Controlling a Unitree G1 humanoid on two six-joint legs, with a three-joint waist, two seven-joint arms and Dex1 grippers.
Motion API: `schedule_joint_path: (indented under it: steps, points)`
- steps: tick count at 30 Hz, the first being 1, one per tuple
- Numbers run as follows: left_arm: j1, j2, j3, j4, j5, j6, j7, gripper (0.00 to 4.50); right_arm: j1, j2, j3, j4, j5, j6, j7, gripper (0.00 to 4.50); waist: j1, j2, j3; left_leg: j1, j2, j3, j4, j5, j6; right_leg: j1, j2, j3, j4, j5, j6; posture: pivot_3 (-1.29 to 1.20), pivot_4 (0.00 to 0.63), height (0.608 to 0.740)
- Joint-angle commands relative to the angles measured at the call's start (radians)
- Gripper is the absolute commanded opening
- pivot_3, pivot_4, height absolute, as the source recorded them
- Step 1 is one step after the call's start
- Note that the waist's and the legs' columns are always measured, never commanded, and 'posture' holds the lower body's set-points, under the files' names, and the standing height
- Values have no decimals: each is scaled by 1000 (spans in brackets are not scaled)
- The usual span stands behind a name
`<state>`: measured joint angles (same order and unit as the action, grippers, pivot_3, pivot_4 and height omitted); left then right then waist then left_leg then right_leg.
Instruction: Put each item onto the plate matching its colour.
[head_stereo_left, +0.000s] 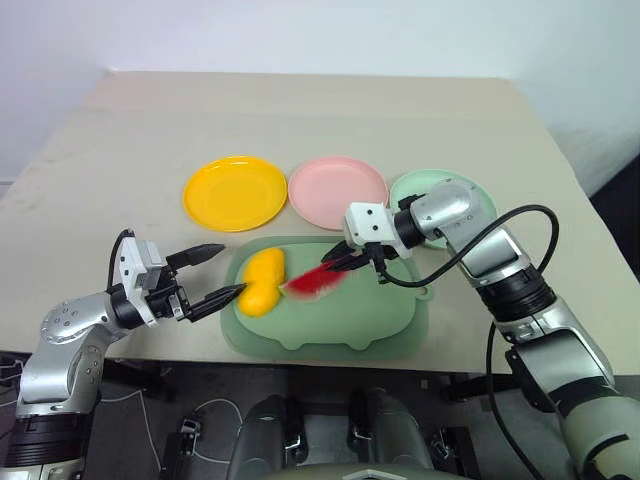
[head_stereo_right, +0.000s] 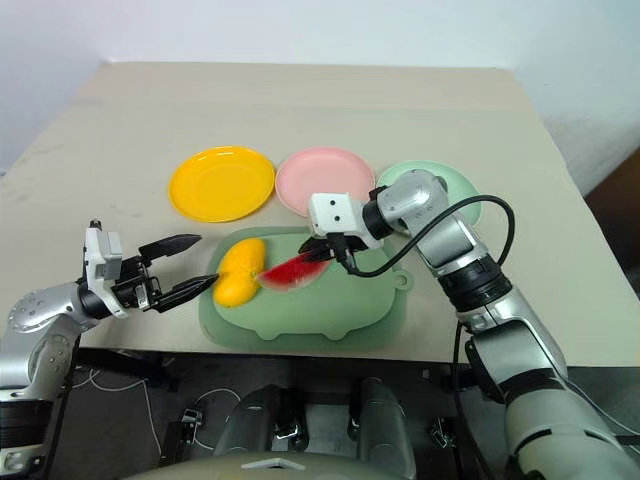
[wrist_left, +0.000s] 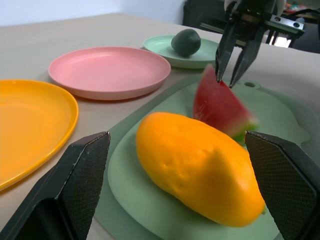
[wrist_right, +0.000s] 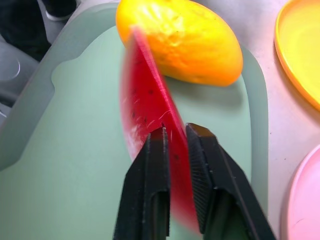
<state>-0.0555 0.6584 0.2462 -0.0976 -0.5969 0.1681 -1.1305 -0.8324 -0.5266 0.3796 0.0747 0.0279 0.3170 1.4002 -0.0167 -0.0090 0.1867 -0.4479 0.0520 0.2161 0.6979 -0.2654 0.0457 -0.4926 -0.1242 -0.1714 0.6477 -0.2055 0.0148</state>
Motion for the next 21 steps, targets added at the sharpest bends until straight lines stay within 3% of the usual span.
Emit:
schedule_joint_path:
  steps: [1,5,7,12,21]
  points:
    - [-18,3,1,-5,2,-13,-6,4500,17,-20,-19,-49,29,29,-7,686,-1,0,0,0,0,0,0,0,0,0,0,0,0,0,0,0,150,696]
    - [-22,2,-6,-9,4,-10,-5,4500,23,-19,-3,-47,27,30,-19,861,-1,0,0,0,0,0,0,0,0,0,0,0,0,0,0,0,150,696]
    - [-21,2,-7,-11,2,-8,-4,4500,18,-15,0,-39,27,15,-20,1276,-2,0,0,0,0,0,0,0,0,0,0,0,0,0,0,0,150,696]
    - [-13,5,-6,-21,0,-3,-1,4500,5,-19,19,-11,11,-8,-14,2900,-1,0,0,-1,0,0,0,0,0,0,0,0,0,0,0,0,150,696]
    - [-9,6,-8,-21,-1,-5,5,4500,-40,14,79,81,-43,-16,-23,2900,-3,0,0,-1,0,0,0,0,0,0,0,0,0,0,0,0,150,696]
